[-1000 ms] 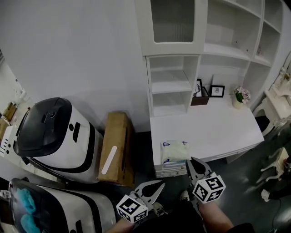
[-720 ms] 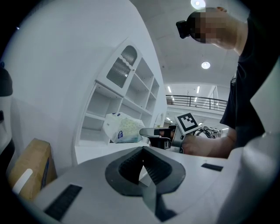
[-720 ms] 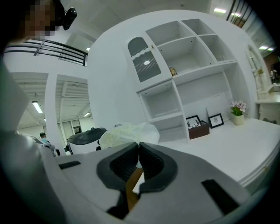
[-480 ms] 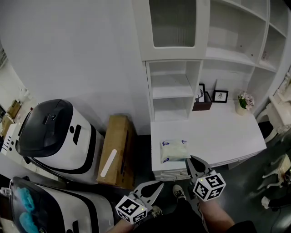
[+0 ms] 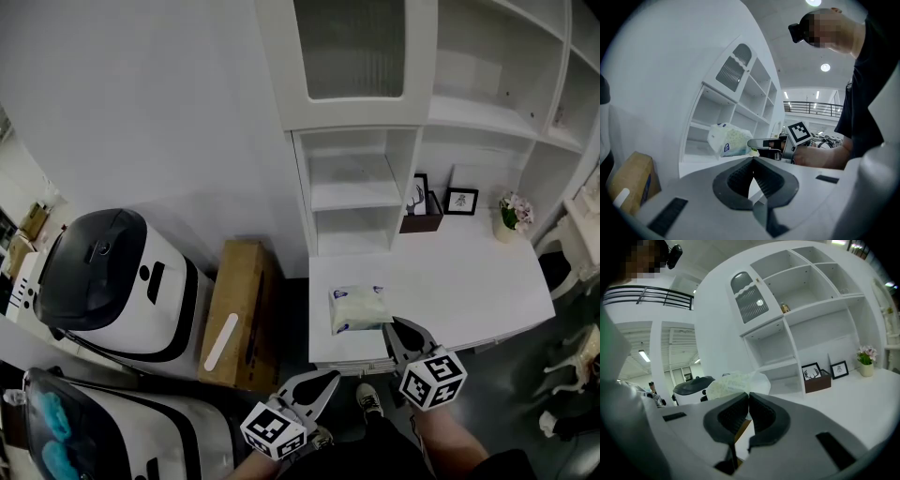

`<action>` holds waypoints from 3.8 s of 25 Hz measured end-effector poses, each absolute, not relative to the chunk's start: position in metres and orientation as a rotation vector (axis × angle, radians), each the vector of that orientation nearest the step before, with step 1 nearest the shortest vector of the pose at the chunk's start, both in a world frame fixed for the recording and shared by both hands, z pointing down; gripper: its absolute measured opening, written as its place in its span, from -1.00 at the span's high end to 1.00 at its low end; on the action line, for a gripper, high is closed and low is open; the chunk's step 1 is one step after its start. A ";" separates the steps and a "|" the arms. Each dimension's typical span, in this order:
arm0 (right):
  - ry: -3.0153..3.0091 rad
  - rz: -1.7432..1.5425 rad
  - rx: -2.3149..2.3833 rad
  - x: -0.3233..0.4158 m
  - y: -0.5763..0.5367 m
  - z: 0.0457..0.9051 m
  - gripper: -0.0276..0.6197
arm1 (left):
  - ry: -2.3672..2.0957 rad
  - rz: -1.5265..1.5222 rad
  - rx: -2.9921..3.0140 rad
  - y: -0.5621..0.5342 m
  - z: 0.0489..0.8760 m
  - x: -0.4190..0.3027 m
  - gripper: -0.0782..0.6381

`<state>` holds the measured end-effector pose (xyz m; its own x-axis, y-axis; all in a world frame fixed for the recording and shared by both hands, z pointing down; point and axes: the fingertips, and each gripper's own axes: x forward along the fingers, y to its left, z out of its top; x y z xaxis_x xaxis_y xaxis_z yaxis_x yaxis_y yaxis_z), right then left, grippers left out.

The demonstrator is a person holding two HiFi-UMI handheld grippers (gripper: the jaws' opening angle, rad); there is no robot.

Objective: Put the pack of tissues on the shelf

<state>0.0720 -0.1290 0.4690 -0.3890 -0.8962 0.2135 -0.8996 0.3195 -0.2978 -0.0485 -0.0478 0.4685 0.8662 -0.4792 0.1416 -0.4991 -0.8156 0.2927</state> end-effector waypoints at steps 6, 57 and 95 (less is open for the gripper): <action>-2.556 0.579 1.719 0.082 -0.150 0.466 0.89 | -0.763 0.079 2.716 -0.068 0.465 -0.040 0.77; -2.649 0.469 1.674 0.145 -0.357 0.426 0.89 | -0.921 -0.017 2.733 -0.226 0.443 0.036 0.77; -2.470 0.541 1.815 0.148 -0.473 0.447 0.89 | -1.031 -0.010 2.666 -0.248 0.453 0.034 0.77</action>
